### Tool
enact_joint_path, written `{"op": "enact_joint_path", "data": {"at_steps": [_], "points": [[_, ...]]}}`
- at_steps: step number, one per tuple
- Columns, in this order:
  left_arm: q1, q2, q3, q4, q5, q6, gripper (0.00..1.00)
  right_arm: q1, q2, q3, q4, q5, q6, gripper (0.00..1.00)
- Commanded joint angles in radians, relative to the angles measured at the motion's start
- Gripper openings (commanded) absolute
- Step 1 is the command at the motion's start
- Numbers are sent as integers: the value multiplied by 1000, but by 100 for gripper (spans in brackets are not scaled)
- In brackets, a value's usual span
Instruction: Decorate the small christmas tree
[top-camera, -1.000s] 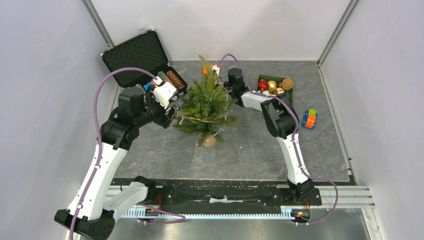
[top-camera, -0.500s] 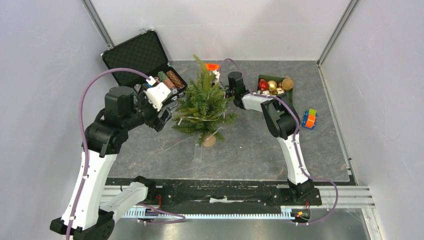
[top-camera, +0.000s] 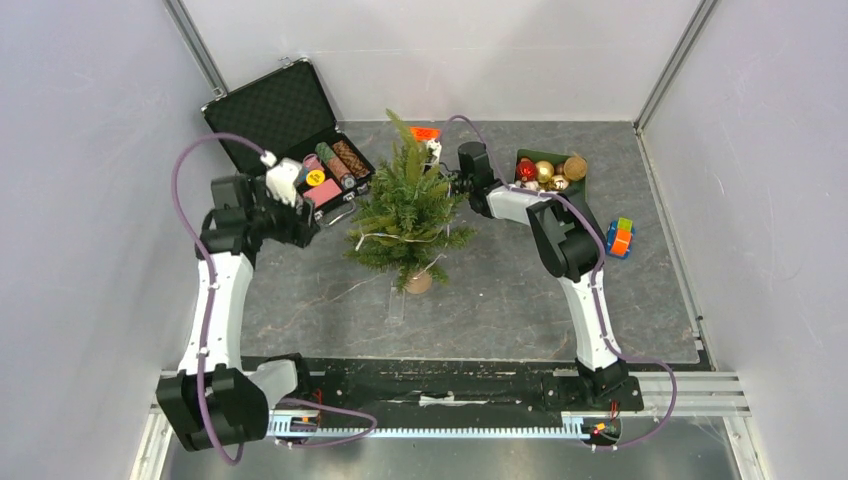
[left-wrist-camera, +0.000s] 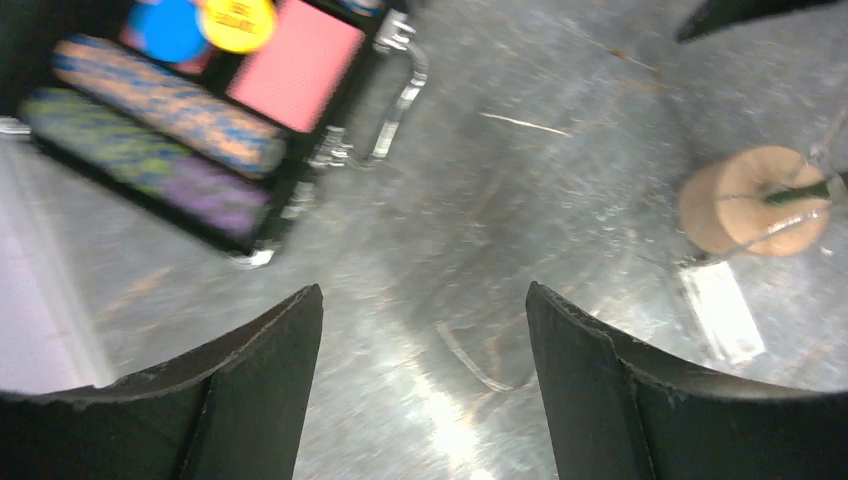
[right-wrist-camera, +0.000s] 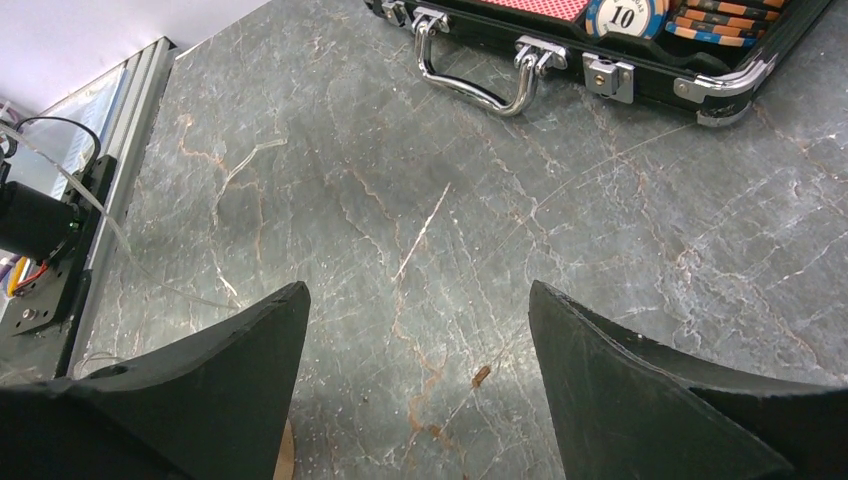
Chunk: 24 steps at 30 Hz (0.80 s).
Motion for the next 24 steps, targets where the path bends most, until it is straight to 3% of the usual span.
{"op": "enact_joint_path", "data": {"at_steps": [1, 4, 8, 13, 17, 19, 22, 23, 24], "points": [[35, -100, -271, 367, 431, -105, 79, 5, -90, -38, 18, 4, -31, 83], [35, -115, -443, 649, 536, -169, 76, 5, -99, -55, 20, -1, -38, 83], [18, -14, -460, 638, 640, -79, 73, 4, -105, -75, 32, -3, -38, 83], [-106, 48, -495, 697, 582, -27, 75, 5, -109, -93, 57, -3, -29, 83], [-113, 83, -495, 710, 560, -14, 72, 5, -108, -104, 98, -13, 11, 82], [-113, 101, -487, 688, 568, -1, 60, 5, -110, -112, 122, -17, 33, 82], [-114, 92, -484, 689, 567, 17, 16, 6, -115, -126, 163, -24, 66, 82], [-114, 88, -484, 702, 557, 20, 6, 6, -115, -129, 175, -28, 73, 81], [-114, 85, -486, 731, 543, 8, 3, 7, -115, -128, 183, -36, 76, 81]]}}
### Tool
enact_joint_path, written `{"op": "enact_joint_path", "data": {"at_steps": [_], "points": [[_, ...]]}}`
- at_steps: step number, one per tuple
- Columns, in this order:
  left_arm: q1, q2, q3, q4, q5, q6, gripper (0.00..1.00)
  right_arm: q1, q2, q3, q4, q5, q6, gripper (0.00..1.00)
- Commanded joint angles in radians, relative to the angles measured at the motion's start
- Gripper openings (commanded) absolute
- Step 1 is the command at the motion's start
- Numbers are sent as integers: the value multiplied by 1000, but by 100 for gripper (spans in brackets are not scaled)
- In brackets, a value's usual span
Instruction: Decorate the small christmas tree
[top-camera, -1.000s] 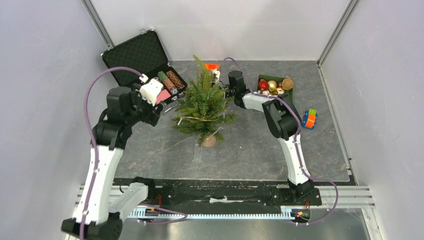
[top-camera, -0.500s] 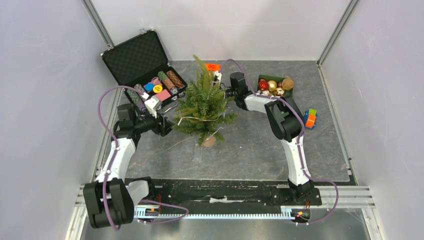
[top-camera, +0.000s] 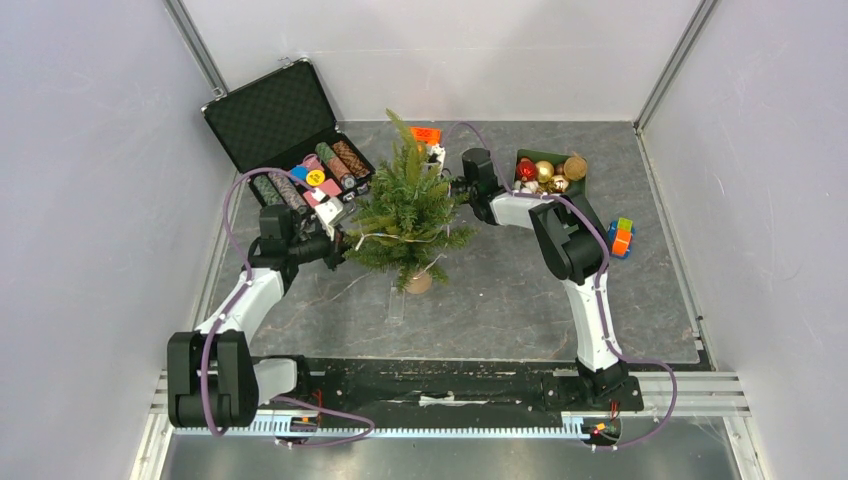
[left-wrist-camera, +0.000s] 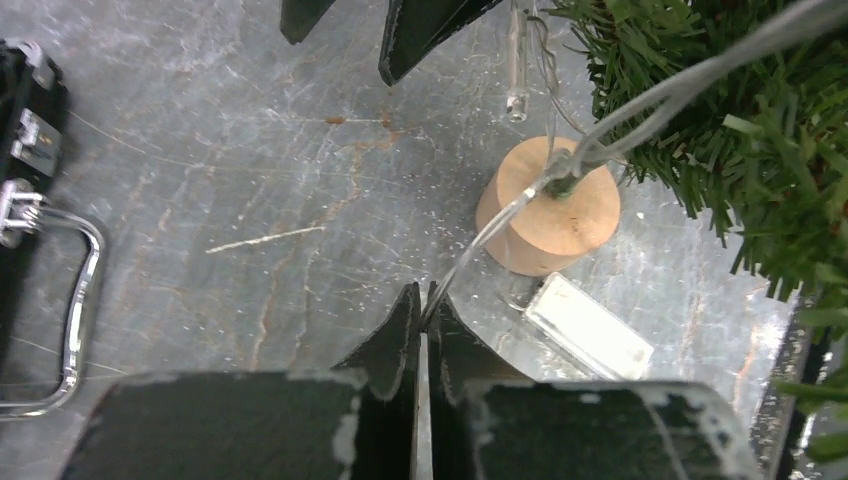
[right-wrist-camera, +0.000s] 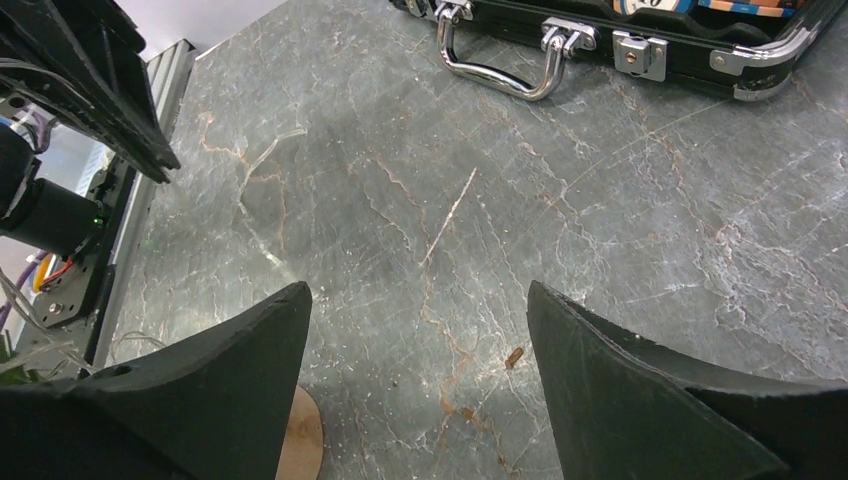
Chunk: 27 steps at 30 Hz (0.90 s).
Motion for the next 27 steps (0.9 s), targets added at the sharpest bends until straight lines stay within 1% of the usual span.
{"op": "enact_joint_path", "data": {"at_steps": [1, 3, 5, 7, 9, 11, 12, 13, 15, 17, 20, 21, 24, 27], "points": [[1, -9, 16, 116, -1, 9, 2, 8, -61, -9, 113, -41, 43, 81], [1, 17, 35, 180, -7, -60, 2, 11, -64, -18, 149, -53, 54, 82], [1, 59, 57, 254, -19, -117, 2, 11, -59, -34, 242, -57, 100, 83], [0, 98, 73, 346, -87, -165, 2, 16, -31, -20, 341, -52, 181, 84], [1, 140, 94, 419, -116, -195, 2, 24, 21, 24, 416, -50, 251, 83], [2, 182, 131, 447, -117, -241, 2, 30, 74, 52, 557, -52, 360, 83], [-33, 200, 148, 449, -131, -270, 2, 33, 98, 55, 661, -55, 420, 83], [-44, 213, 163, 449, -136, -285, 2, 36, 115, 59, 758, -53, 488, 84], [-53, 231, 165, 493, -131, -339, 2, 42, 161, 87, 854, -48, 571, 85], [-61, 248, 166, 537, -114, -387, 2, 52, 196, 126, 853, -32, 595, 86], [-85, 259, 162, 560, -150, -421, 2, 68, 206, 126, 859, -31, 582, 87], [-91, 259, 158, 571, -162, -425, 2, 73, 195, 110, 848, -28, 554, 87], [-102, 266, 164, 584, -178, -438, 2, 81, 158, 53, 737, 8, 418, 87], [-104, 276, 174, 584, -180, -458, 2, 90, 159, 61, 641, 21, 354, 87]]}}
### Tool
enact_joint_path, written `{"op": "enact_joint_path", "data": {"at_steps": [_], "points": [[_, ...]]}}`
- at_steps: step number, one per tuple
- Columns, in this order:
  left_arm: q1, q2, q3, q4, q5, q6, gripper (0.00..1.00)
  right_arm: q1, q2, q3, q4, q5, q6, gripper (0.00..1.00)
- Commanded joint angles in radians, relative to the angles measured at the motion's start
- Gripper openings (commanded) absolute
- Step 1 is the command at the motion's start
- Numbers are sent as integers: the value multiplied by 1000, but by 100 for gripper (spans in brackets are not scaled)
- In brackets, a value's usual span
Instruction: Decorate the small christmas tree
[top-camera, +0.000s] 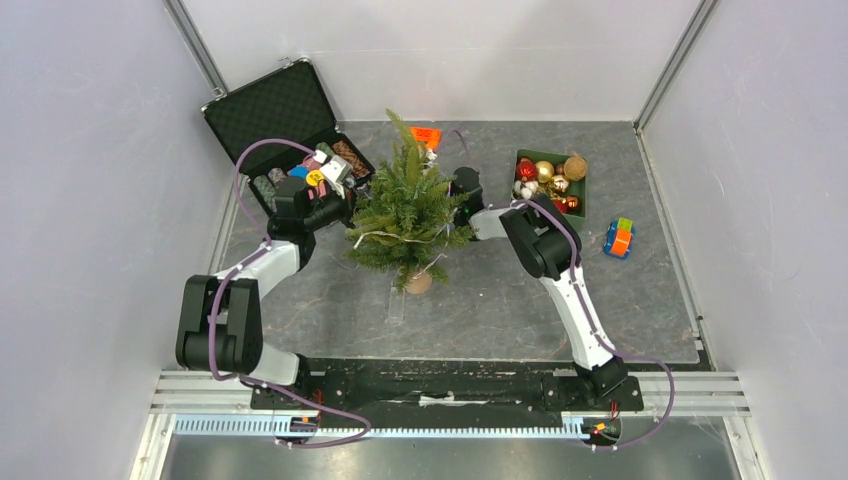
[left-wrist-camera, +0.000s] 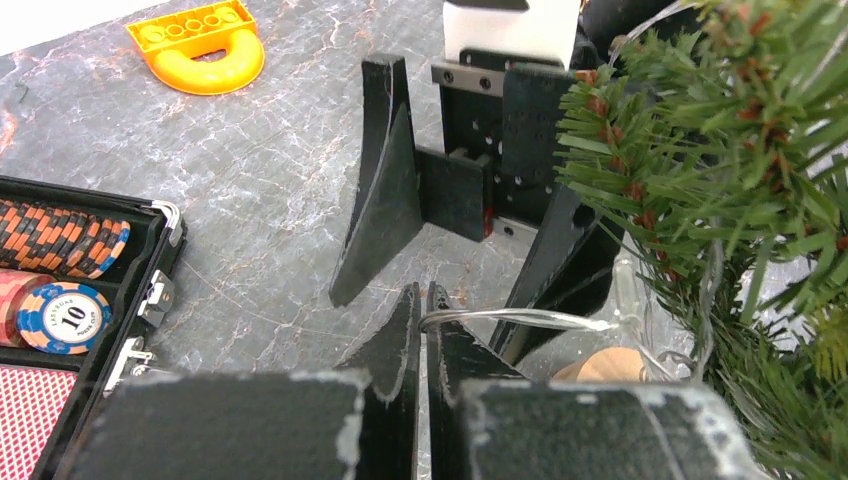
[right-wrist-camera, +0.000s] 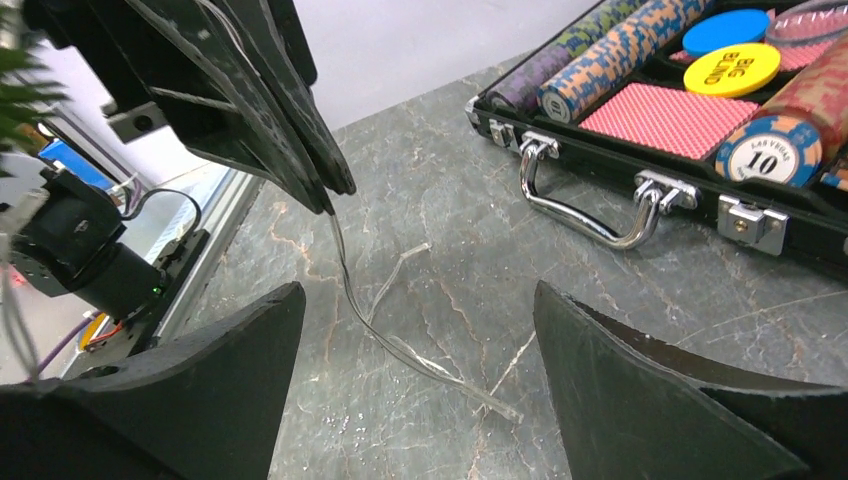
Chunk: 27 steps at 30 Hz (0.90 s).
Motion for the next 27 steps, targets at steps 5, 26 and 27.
{"op": "enact_joint_path", "data": {"at_steps": [5, 26, 27], "points": [[-10, 17, 18, 84, -28, -80, 2, 17, -14, 15, -41, 22, -84, 76], [-7, -145, 177, -475, -299, 281, 77, -143, -407, -260, -492, 333, -466, 0], [-7, -151, 177, -515, -320, 312, 78, -144, -439, -256, -581, 347, -527, 0]]}}
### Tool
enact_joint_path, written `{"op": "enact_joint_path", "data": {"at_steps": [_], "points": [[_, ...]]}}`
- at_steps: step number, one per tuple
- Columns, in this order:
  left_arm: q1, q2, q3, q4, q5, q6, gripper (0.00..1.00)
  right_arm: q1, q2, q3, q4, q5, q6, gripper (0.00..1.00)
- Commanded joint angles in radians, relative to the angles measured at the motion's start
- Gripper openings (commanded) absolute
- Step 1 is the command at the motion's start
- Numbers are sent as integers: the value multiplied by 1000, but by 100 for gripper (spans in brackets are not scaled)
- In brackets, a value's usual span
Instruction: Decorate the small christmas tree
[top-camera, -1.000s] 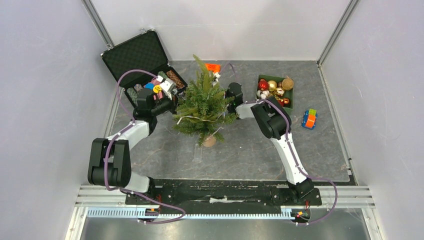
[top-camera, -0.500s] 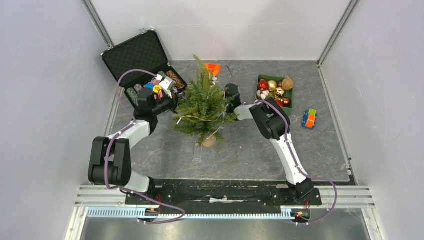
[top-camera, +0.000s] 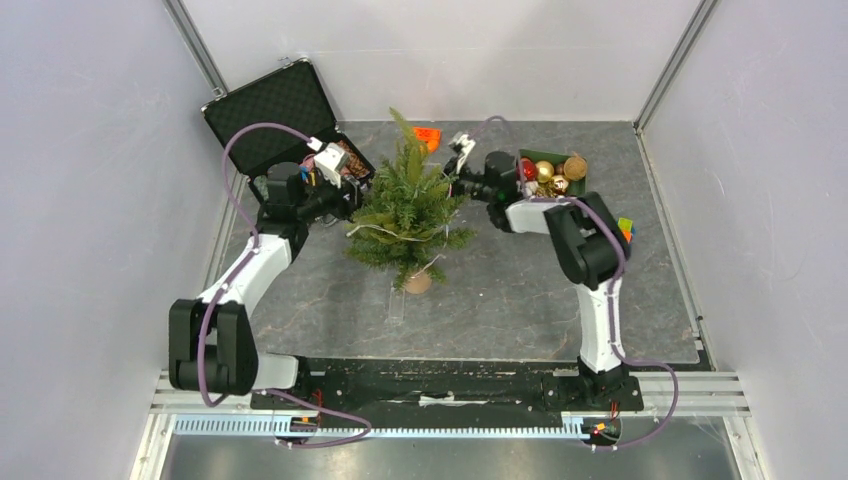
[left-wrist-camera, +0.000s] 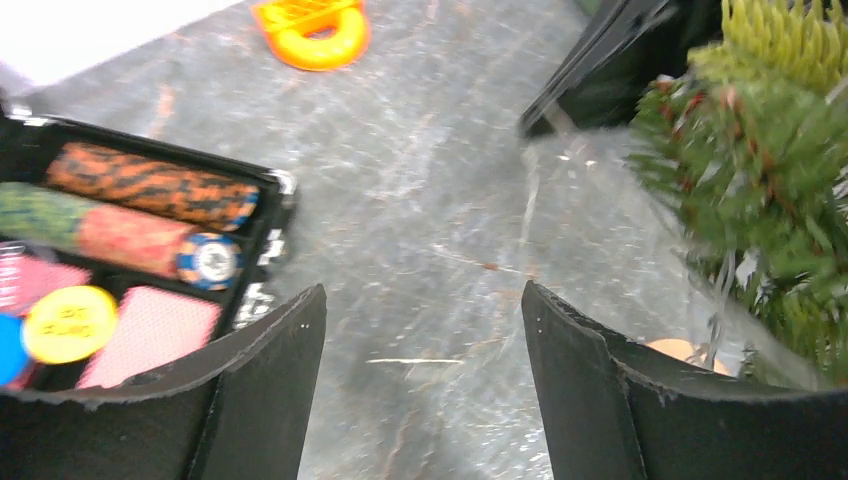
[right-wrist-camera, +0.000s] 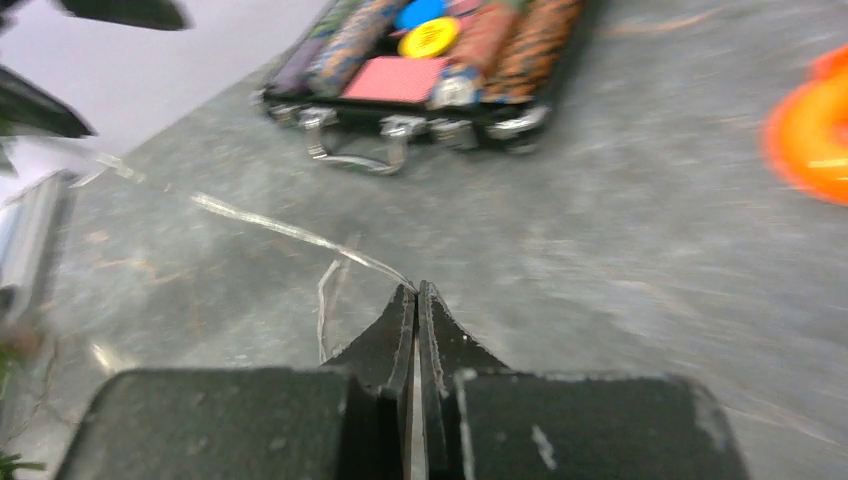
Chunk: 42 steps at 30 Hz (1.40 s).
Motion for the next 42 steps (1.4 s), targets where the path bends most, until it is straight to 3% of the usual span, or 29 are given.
{"op": "enact_joint_path", "data": {"at_steps": [1, 5, 12, 17, 23, 26, 29, 32, 38, 42], "points": [[0, -73, 62, -234, -183, 232, 78, -39, -196, 4, -331, 128, -279, 0], [1, -96, 72, -328, -269, 266, 80, -57, -290, 19, -589, 210, -410, 0], [3, -142, 130, -431, -415, 267, 81, -62, -409, 49, -857, 236, -490, 0], [27, -159, 200, -512, -544, 276, 82, -61, -474, 94, -1039, 307, -492, 0], [132, -132, 229, -475, -572, 252, 83, -34, -516, 178, -1262, 360, -456, 0], [143, -193, 263, -574, -473, 240, 83, -31, -585, 148, -1303, 328, -413, 0], [143, -354, 261, -661, -288, 284, 69, -31, -650, 120, -1350, 343, -381, 0], [143, -480, 330, -840, -124, 351, 67, -31, -716, 65, -1336, 228, -341, 0], [120, -497, 566, -1296, 274, 437, 58, -31, -788, 76, -1372, 220, -260, 0], [72, -518, 671, -1411, 403, 449, 58, -31, -791, 150, -1445, 166, -232, 0]]}}
